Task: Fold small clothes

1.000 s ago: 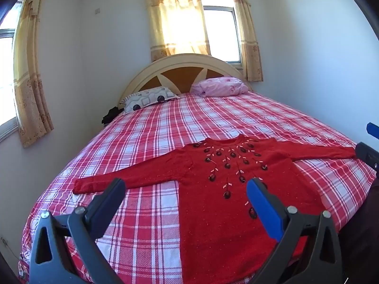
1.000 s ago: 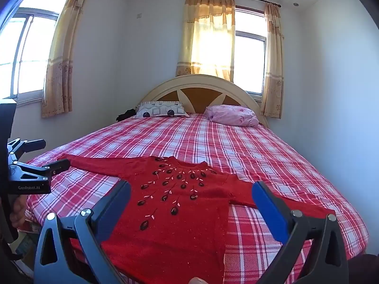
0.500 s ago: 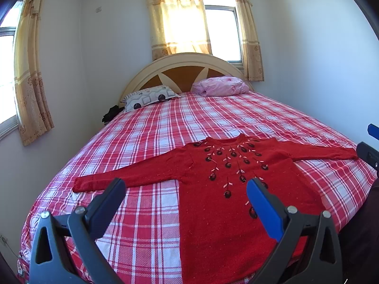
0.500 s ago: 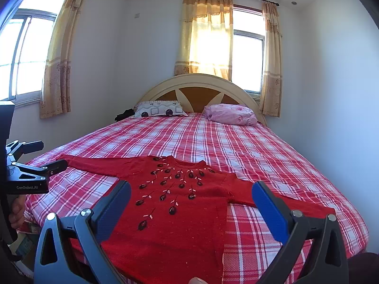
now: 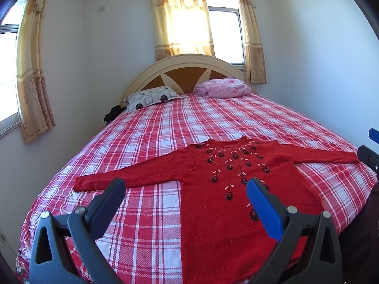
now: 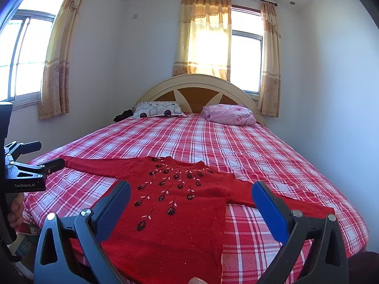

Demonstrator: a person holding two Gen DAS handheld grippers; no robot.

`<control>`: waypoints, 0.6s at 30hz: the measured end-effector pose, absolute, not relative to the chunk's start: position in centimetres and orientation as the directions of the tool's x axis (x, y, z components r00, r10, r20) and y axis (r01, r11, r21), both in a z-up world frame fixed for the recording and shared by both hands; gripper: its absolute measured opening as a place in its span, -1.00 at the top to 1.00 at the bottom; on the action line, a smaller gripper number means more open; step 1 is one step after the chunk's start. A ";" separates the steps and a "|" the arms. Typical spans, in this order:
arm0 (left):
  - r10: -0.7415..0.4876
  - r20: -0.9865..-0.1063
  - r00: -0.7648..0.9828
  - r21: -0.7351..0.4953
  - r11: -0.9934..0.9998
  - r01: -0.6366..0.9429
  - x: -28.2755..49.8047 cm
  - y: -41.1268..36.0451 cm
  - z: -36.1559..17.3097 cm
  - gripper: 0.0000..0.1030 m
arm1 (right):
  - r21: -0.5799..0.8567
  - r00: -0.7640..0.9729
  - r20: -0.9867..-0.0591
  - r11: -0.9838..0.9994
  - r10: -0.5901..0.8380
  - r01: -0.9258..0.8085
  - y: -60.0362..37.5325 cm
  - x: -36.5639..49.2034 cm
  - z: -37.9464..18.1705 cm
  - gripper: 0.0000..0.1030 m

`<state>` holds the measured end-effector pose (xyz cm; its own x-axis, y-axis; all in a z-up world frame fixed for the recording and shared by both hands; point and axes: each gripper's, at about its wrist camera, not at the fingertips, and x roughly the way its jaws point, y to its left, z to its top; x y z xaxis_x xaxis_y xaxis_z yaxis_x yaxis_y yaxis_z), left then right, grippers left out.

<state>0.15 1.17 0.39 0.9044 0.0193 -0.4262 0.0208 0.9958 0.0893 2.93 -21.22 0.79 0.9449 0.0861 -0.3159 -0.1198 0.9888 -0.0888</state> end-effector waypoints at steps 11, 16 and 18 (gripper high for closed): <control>0.022 -0.426 0.904 0.085 0.996 0.016 0.1 1.4 0.6 -1.00 | -0.088 0.943 -0.322 0.989 0.082 -0.116 -21.3 3.0 0.6 -0.98; 0.021 -0.426 0.904 0.085 0.996 0.017 0.1 1.5 0.6 -1.00 | -0.088 0.943 -0.323 0.989 0.082 -0.116 -21.2 3.0 0.5 -0.98; 0.021 -0.426 0.904 0.084 0.996 0.017 0.2 1.5 0.6 -1.00 | -0.089 0.943 -0.323 0.989 0.081 -0.115 -21.2 3.0 0.5 -0.98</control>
<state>0.15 1.47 0.64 0.9045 0.0205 -0.4260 0.0171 0.9963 0.0844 3.04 -21.21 0.52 0.9428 0.0811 -0.3234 -0.1154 0.9894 -0.0885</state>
